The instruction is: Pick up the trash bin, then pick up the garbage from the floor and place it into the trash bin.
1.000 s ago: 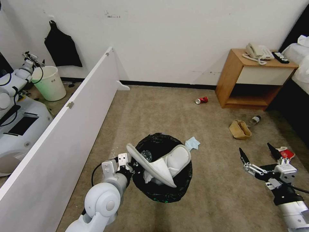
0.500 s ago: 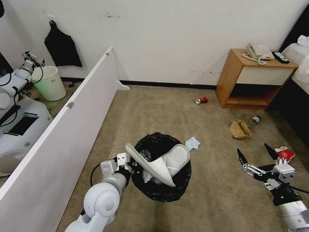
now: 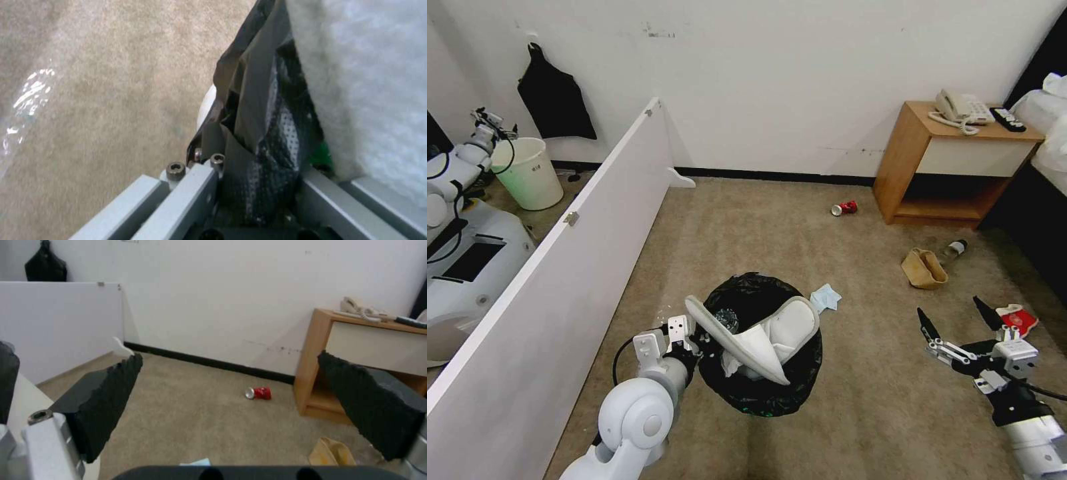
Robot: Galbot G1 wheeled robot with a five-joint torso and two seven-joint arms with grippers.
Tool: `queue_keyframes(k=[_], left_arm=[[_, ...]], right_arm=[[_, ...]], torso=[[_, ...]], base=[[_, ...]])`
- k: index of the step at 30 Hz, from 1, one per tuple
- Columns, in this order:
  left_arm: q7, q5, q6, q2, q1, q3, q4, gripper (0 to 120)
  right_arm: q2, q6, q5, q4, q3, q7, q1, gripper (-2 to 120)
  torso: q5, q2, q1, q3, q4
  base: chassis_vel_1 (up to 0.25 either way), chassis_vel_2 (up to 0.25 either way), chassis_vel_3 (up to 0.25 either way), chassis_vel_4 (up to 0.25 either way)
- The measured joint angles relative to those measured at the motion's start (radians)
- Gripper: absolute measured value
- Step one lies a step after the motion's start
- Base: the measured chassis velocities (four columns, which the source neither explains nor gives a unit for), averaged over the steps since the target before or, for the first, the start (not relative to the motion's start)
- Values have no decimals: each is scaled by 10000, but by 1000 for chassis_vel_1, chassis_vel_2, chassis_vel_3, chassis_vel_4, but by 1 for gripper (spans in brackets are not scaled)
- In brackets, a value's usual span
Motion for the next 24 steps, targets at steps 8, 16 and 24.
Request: queue_keyframes(k=[8, 16, 24], left_arm=[[5, -14, -2, 6, 19, 2, -7, 0], [5, -18, -5, 38, 35, 0, -8, 0], [6, -19, -14, 38, 33, 4, -10, 0]], right_arm=[[35, 14, -1, 8, 5, -3, -7, 100], [44, 14, -1, 8, 0, -2, 11, 100], [42, 36, 4, -12, -8, 8, 28, 100]], torso=[[-1, 0, 1, 1, 0], [-1, 0, 1, 1, 0], [0, 0, 0, 0, 0]], base=[[-123, 123, 119, -122], [-92, 102, 109, -101], [-110, 100, 112, -106]])
